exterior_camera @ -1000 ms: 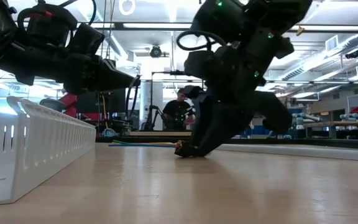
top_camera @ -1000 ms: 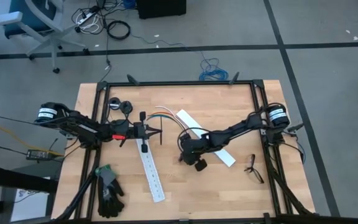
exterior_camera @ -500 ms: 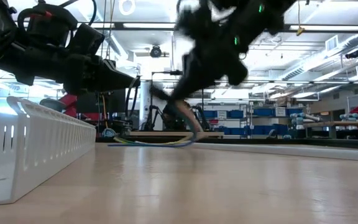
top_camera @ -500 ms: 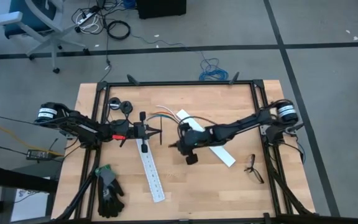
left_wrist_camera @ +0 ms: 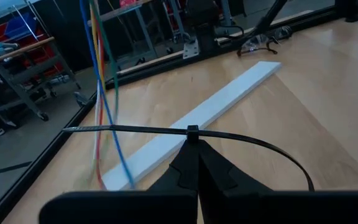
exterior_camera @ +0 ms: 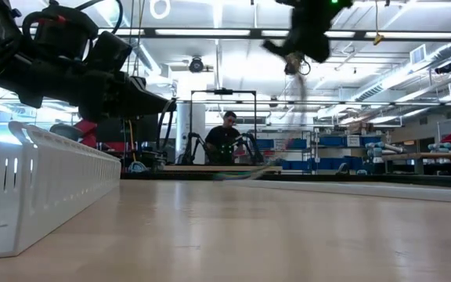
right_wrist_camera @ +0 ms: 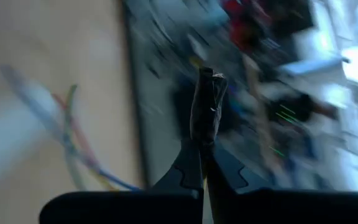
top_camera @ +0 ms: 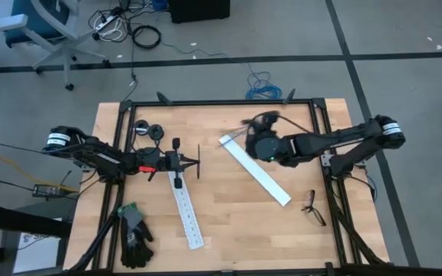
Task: Ziptie cables
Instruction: Wrap the cables together using the black zip tie
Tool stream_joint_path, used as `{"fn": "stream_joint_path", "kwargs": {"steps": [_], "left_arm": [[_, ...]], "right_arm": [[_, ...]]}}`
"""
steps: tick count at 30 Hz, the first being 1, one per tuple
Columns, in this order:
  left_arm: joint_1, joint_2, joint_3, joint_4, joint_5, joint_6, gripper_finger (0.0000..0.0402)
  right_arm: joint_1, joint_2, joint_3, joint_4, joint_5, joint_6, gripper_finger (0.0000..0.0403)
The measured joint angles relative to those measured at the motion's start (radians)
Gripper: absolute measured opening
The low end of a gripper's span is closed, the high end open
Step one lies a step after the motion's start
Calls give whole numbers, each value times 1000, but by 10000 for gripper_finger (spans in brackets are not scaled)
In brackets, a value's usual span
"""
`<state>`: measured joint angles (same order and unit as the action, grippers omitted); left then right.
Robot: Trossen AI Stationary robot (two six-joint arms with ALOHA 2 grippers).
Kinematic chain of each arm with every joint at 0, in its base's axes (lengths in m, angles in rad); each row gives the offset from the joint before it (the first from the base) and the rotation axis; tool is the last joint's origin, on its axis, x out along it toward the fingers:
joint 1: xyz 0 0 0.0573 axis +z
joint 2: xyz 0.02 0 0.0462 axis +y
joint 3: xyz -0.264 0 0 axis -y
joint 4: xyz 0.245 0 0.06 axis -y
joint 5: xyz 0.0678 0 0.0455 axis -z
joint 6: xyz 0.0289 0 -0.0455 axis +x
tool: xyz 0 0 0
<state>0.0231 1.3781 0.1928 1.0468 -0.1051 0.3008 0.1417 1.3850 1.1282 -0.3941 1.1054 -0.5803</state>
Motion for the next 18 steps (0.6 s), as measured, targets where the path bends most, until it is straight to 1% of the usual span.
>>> {"fn": "stream_joint_path", "kwargs": {"steps": [1, 2, 3, 5, 7, 8, 11, 12, 13, 15, 18], "left_arm": [[0, 0, 0, 1, 0, 0, 0], [0, 0, 0, 0, 0, 0, 0], [0, 0, 0, 0, 0, 0, 0], [0, 0, 0, 1, 1, 0, 0], [0, 0, 0, 2, 0, 0, 0], [0, 0, 0, 2, 0, 0, 0], [0, 0, 0, 2, 0, 0, 0], [0, 0, 0, 2, 1, 0, 0], [0, 0, 0, 5, 0, 0, 0], [0, 0, 0, 13, 1, 0, 0], [0, 0, 0, 25, 14, -9, 0]], "right_arm": [[2, -15, 0, -37, 62, -11, 0], [9, -27, 0, -62, 101, -16, 0], [15, -34, 0, -78, 109, -13, 0], [33, -36, 0, -84, 67, 23, 0], [44, -25, 0, -85, -23, 87, 0], [48, -15, 0, -90, -86, 138, 0], [51, 29, 0, -130, -324, 320, 0], [50, 48, 0, -145, -387, 378, 0], [50, 71, 0, -160, -433, 429, 0], [51, 124, 0, -175, -486, 502, 0], [54, 216, 0, -140, -542, 527, 0]]}}
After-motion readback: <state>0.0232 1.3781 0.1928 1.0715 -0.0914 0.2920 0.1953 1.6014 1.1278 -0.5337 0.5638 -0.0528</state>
